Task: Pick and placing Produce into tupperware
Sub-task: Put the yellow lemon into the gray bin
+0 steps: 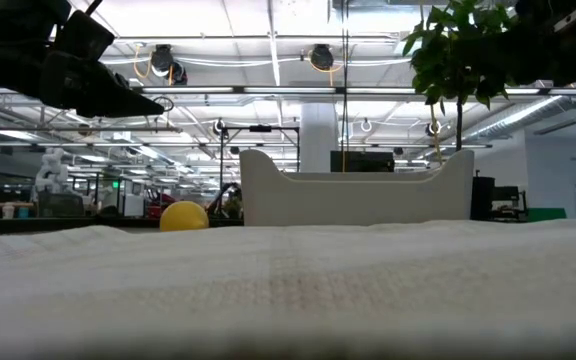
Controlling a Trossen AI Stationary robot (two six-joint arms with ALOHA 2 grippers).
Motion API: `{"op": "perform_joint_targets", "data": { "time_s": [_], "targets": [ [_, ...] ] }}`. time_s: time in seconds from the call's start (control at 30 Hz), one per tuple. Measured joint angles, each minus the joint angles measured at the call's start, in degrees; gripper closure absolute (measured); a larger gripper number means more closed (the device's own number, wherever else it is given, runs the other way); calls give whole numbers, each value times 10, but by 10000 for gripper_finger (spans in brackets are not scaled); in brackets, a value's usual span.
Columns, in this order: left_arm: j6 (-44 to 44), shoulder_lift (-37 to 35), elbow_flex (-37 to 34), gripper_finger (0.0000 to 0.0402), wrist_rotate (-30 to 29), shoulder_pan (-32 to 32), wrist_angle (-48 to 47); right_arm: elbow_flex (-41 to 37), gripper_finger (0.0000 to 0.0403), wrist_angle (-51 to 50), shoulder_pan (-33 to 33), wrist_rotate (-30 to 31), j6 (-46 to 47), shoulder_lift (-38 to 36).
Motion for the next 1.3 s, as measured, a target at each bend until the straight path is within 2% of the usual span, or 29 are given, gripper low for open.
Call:
{"op": "perform_joint_targets", "data": {
  "time_s": [0.3,0.53,0.73,0.83,0.93,1.17,1.3],
  "targets": [
    [-10,0,0,369,3,0,9,-17,403,2,0,-1,-13,0],
    [19,0,2,369,45,0,-4,-33,403,2,0,-2,-33,0],
    [22,1,48,369,49,0,-111,-38,403,2,0,-2,-33,0],
    [35,9,90,369,78,-4,-169,-38,403,3,0,-2,-33,0],
    [46,31,131,369,96,-15,-194,-38,403,6,0,-2,-33,0],
    [54,111,206,369,97,-31,-207,-38,403,8,0,-2,-33,0],
    [109,175,236,369,80,-44,-223,-38,403,8,0,-3,-32,0]
  ]
}}
